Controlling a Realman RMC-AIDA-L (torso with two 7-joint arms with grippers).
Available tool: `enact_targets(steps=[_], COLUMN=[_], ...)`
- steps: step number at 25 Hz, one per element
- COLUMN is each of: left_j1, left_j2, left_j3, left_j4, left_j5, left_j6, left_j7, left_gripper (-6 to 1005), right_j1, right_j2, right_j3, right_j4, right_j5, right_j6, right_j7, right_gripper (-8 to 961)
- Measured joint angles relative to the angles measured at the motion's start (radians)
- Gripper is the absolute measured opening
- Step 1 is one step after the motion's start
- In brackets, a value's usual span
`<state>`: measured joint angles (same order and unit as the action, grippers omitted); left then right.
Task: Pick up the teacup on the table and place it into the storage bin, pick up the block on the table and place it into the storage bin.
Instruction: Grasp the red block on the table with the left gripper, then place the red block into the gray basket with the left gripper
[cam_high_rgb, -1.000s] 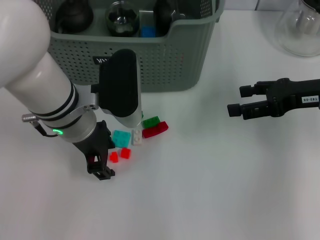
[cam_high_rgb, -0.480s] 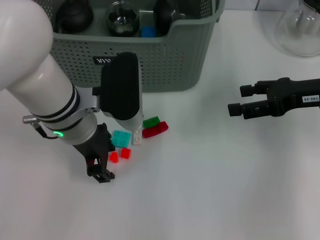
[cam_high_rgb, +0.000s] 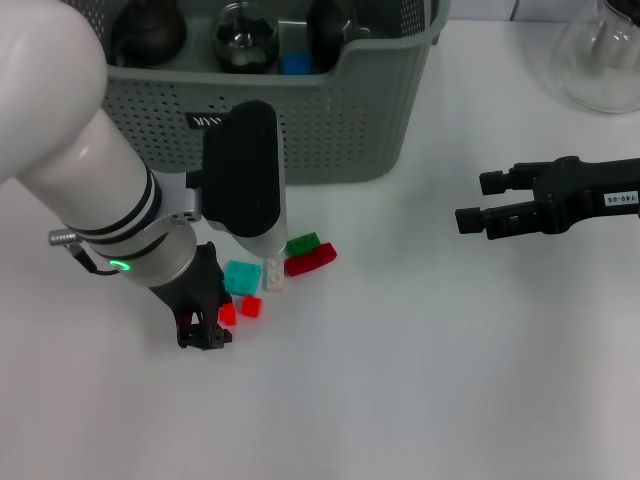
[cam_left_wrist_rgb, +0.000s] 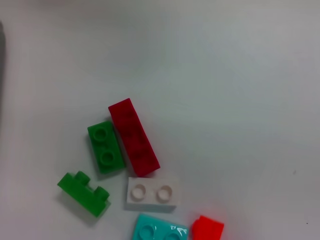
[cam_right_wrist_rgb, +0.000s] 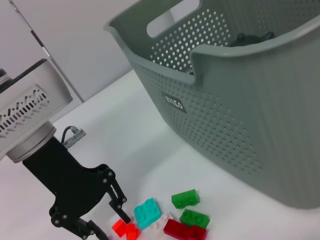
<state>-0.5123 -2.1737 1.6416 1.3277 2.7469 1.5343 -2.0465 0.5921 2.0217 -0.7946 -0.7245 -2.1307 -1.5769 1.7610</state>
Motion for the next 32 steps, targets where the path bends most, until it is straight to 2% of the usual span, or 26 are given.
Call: enact_targets(steps=[2, 7, 24, 27, 29, 32], left_j1=[0.000, 0.000, -0.010, -0.004, 0.004, 0.033], left_j2=[0.000, 0.000, 0.000, -0.001, -0.002, -0.001], left_j3=[0.000, 0.001, 0.001, -0.005, -0.017, -0.091], left_j4=[-0.001, -0.001, -0.009, 0.013, 0.040, 0.113], left_j5=[0.000, -0.001, -0.005, -0.006, -0.009, -0.056], left_j6=[-0.001, -0.012, -0.014, -0.010, 0.012, 0.108], left_j7=[0.000, -0.002, -0.020, -0.023, -0.035, -0.048], left_gripper=[393, 395, 279, 227, 192, 201], right_j1=[0.000, 0.000, -0.003, -0.005, -0.006, -0.009], right_j2=[0.000, 0.000, 0.000, 0.000, 0.000, -0.001], right_j3=[0.000, 0.000, 0.000, 0.000, 0.000, 0.000], right_j4=[0.000, -0.001, 0.000, -0.001, -0.002, -0.002], right_j5=[0.000, 0.000, 0.000, 0.000, 0.000, 0.000], right_j6=[0.000, 0.000, -0.002, -0.002, -0.003, -0.004], right_j7=[0.000, 0.000, 0.000, 0.000, 0.000, -0.001], right_gripper=[946, 946, 946, 946, 946, 946])
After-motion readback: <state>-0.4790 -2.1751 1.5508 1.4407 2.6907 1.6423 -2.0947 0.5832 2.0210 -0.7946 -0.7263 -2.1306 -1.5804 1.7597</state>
